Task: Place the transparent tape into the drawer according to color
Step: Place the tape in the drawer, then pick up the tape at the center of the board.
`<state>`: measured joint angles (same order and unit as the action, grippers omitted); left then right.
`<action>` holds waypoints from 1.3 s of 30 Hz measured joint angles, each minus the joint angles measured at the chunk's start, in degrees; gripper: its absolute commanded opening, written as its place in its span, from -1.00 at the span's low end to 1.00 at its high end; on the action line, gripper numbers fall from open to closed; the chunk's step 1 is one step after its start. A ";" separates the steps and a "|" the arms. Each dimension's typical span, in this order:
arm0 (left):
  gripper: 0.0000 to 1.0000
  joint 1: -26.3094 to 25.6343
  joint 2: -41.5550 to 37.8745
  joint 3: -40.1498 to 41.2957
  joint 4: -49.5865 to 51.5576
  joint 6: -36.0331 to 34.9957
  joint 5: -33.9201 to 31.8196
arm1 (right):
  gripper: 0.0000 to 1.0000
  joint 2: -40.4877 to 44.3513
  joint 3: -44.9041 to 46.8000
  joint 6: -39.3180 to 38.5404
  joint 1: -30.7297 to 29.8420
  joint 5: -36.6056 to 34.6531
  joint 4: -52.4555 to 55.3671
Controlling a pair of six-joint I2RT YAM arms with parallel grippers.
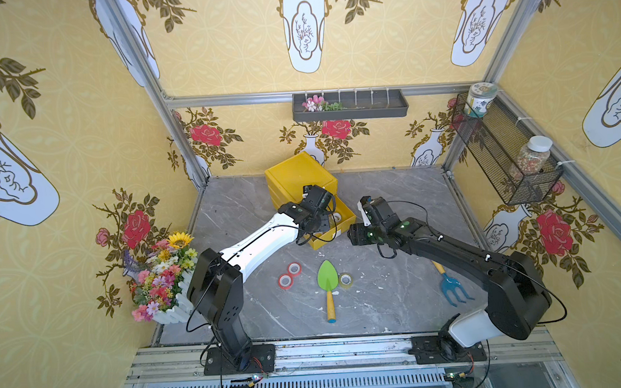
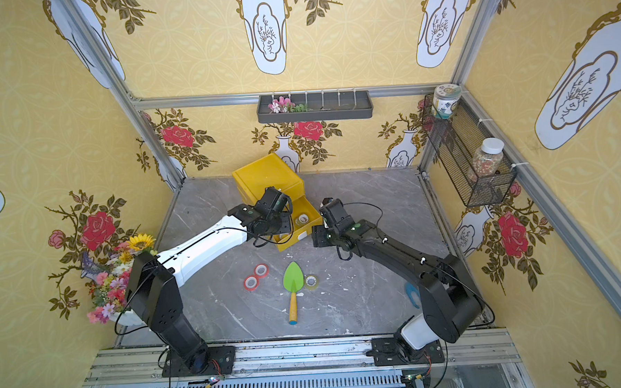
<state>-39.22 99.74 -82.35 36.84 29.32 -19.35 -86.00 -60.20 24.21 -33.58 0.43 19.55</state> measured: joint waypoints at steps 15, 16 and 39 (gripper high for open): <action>0.45 0.07 1.33 -0.55 -1.05 -0.81 0.70 | 0.54 0.59 2.64 0.85 -1.64 2.62 0.22; 0.47 0.07 0.87 -0.52 -0.85 -0.81 0.79 | 0.54 0.68 2.86 0.85 -1.97 2.78 0.24; 0.99 0.09 -27.02 22.56 -4.15 4.33 6.27 | 0.60 -7.72 5.86 1.51 -16.24 2.82 6.19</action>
<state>-39.13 72.73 -59.79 32.69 33.65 -13.08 -93.71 -54.35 25.71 -49.82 3.25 25.74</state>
